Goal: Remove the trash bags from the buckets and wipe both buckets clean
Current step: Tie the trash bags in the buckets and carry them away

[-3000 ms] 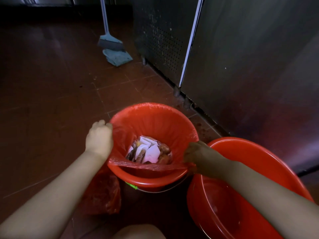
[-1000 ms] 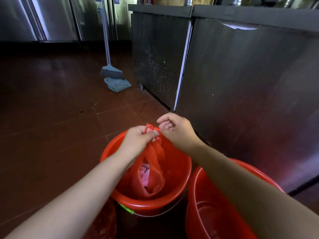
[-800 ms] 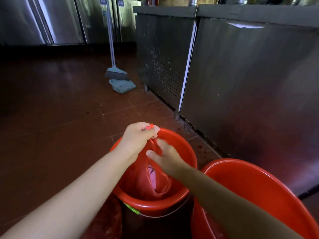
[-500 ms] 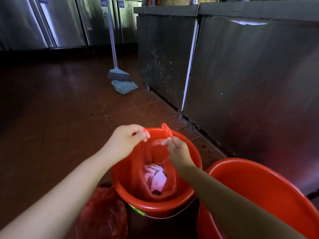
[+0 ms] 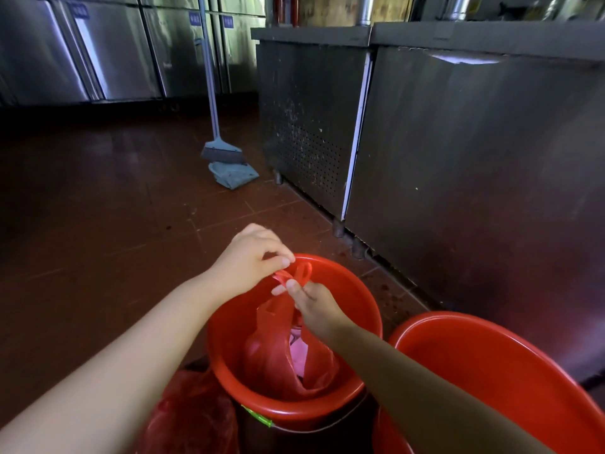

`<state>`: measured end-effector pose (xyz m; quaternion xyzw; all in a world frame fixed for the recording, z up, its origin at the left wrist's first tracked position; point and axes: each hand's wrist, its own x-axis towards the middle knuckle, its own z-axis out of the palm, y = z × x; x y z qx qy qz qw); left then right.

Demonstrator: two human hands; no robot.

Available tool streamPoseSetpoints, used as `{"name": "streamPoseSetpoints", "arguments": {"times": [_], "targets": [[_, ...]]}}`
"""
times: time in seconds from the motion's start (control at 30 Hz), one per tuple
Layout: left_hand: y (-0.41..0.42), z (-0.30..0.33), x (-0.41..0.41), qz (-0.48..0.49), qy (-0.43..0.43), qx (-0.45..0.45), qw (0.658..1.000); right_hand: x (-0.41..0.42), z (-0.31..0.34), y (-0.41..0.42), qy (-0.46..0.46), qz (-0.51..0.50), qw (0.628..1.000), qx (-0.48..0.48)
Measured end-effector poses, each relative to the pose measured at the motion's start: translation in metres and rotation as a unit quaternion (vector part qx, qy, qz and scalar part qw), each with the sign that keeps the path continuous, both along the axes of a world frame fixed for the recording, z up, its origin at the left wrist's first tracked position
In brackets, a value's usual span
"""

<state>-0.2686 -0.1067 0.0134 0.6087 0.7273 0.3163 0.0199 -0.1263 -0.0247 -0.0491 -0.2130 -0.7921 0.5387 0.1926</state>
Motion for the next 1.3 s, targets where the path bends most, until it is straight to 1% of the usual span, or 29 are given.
{"name": "streamPoseSetpoints", "arguments": {"times": [0.13, 0.2, 0.27, 0.33, 0.37, 0.43, 0.47, 0.5, 0.57, 0.6, 0.67, 0.73, 0.83, 0.9, 0.93, 0.97, 1.0, 1.03, 1.07, 1.1, 1.17, 1.23, 1.3], "targets": [[-0.011, -0.021, -0.004, -0.009, -0.057, -0.015, 0.998, 0.007, 0.0, 0.002, -0.005, -0.017, 0.995, -0.097], [-0.014, -0.027, 0.0, -0.007, -0.069, -0.014, 0.997, 0.008, 0.002, 0.003, -0.011, -0.019, 0.994, -0.104], [-0.016, -0.031, 0.003, -0.009, -0.054, -0.006, 0.999, 0.008, 0.003, 0.003, -0.012, -0.013, 0.994, -0.105], [-0.016, -0.035, 0.006, 0.008, -0.023, 0.031, 0.999, 0.01, 0.004, 0.003, -0.006, 0.003, 0.994, -0.107], [-0.016, -0.038, 0.008, 0.029, -0.02, 0.056, 0.998, 0.01, 0.004, 0.004, -0.01, 0.01, 0.994, -0.109], [-0.02, -0.045, 0.018, 0.079, -0.061, 0.106, 0.989, 0.01, 0.003, 0.005, -0.008, 0.014, 0.993, -0.117], [-0.024, -0.051, 0.024, 0.095, -0.087, 0.121, 0.984, 0.009, 0.002, 0.007, 0.001, 0.001, 0.989, -0.146], [-0.028, -0.06, 0.029, 0.1, -0.106, 0.126, 0.981, 0.009, 0.001, 0.008, 0.015, -0.017, 0.98, -0.198], [-0.037, -0.079, 0.039, 0.097, -0.134, 0.096, 0.982, 0.01, -0.003, 0.011, 0.042, -0.037, 0.959, -0.278], [-0.04, -0.087, 0.043, 0.098, -0.155, 0.068, 0.981, 0.011, -0.004, 0.012, 0.037, -0.036, 0.96, -0.277], [-0.041, -0.094, 0.045, 0.111, -0.214, 0.033, 0.97, 0.014, -0.004, 0.015, 0.012, -0.03, 0.976, -0.213], [-0.037, -0.09, 0.044, 0.124, -0.246, 0.027, 0.961, 0.015, -0.001, 0.019, 0.001, -0.024, 0.989, -0.147], [-0.023, -0.079, 0.041, 0.043, -0.261, -0.034, 0.964, 0.017, 0.003, 0.023, -0.028, -0.016, 0.999, -0.015], [-0.014, -0.075, 0.045, -0.005, -0.304, -0.075, 0.95, 0.02, 0.002, 0.023, -0.036, -0.02, 0.998, 0.048], [-0.011, -0.074, 0.047, -0.007, -0.338, -0.089, 0.937, 0.022, 0.001, 0.023, -0.043, -0.03, 0.994, 0.095], [-0.009, -0.075, 0.048, -0.002, -0.371, -0.094, 0.924, 0.025, -0.001, 0.024, -0.049, -0.044, 0.984, 0.164], [-0.01, -0.075, 0.049, 0.008, -0.4, -0.101, 0.911, 0.028, -0.004, 0.025, -0.048, -0.06, 0.966, 0.248], [-0.011, -0.077, 0.049, 0.012, -0.43, -0.107, 0.897, 0.031, -0.007, 0.026, -0.026, -0.072, 0.942, 0.325], [-0.013, -0.078, 0.05, 0.019, -0.453, -0.113, 0.884, 0.033, -0.01, 0.027, 0.009, -0.081, 0.921, 0.382], [-0.014, -0.079, 0.052, 0.027, -0.481, -0.116, 0.869, 0.034, -0.014, 0.026, 0.048, -0.085, 0.906, 0.411], [-0.014, -0.081, 0.057, 0.08, -0.548, -0.115, 0.825, 0.034, -0.022, 0.022, 0.117, -0.099, 0.899, 0.411], [-0.011, -0.08, 0.061, 0.14, -0.6, -0.089, 0.783, 0.031, -0.029, 0.016, 0.155, -0.107, 0.908, 0.374], [-0.007, -0.08, 0.063, 0.157, -0.638, -0.055, 0.752, 0.028, -0.036, 0.014, 0.171, -0.112, 0.917, 0.342]]}}
